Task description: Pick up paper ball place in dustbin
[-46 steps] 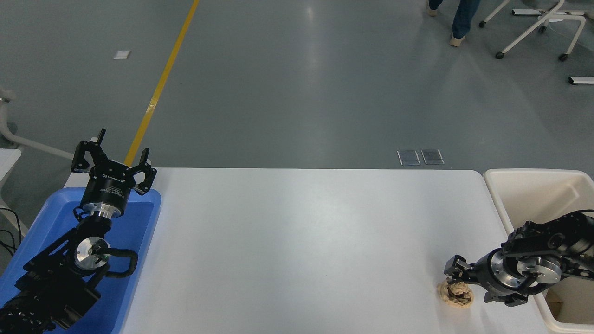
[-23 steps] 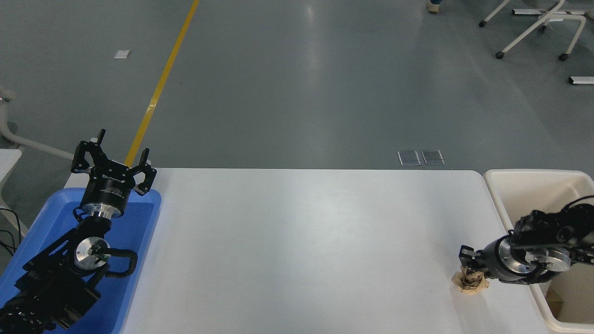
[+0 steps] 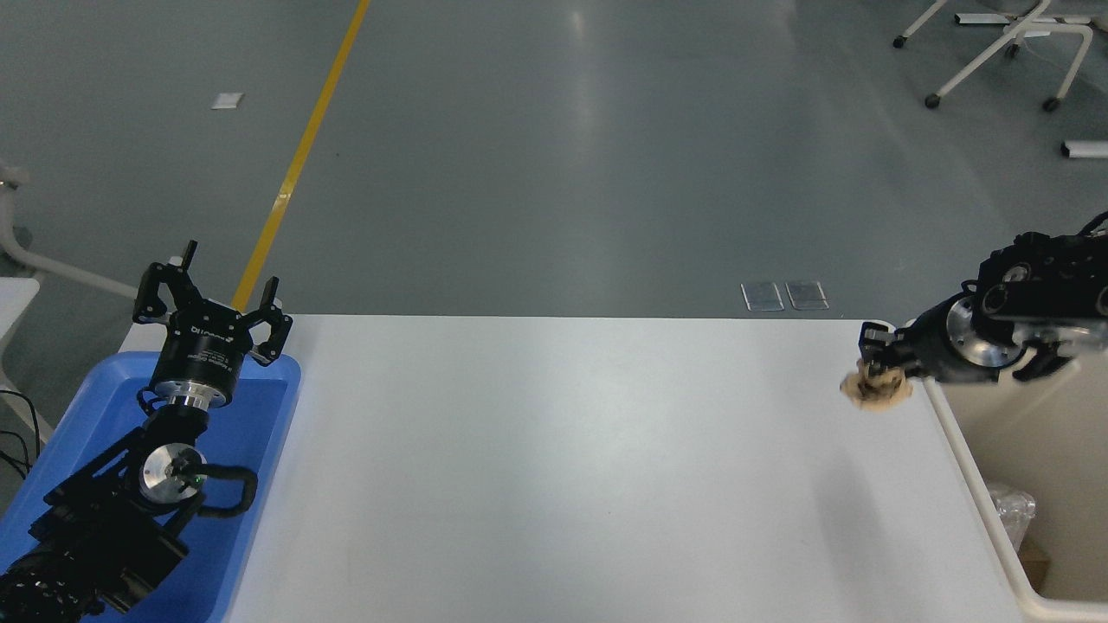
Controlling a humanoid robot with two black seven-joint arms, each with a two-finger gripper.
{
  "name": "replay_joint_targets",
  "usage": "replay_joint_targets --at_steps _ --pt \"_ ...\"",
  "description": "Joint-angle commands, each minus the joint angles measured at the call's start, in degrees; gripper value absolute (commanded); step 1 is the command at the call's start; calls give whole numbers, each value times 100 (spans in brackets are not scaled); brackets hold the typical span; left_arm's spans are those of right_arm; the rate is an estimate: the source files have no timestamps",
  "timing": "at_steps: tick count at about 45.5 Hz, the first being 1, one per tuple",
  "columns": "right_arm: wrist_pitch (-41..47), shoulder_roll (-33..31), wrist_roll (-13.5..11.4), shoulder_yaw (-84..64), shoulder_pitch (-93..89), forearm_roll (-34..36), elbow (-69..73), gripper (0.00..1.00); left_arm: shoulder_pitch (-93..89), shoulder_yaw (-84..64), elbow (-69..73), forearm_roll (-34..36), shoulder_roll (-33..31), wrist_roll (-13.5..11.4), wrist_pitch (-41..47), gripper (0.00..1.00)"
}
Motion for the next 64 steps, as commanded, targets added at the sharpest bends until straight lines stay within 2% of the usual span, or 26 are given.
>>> replay_joint_targets --at_steps 1,16,33,53,64 --pt "593 -211 1 -43 1236 -4 -10 0 0 0 4 0 0 0 0 99" --pt "567 -387 -8 -271 1202 -109 -177 0 0 0 -4 0 0 0 0 99" --pt "514 -747 1 -192 -661 -91 -2497 0 0 0 4 0 0 0 0 99" --pt "49 -914 -8 1284 -3218 -12 -4606 0 0 0 -4 0 0 0 0 99" --pt "-575 -914 -8 1926 -4396 -4 -4827 0 0 0 4 0 0 0 0 99"
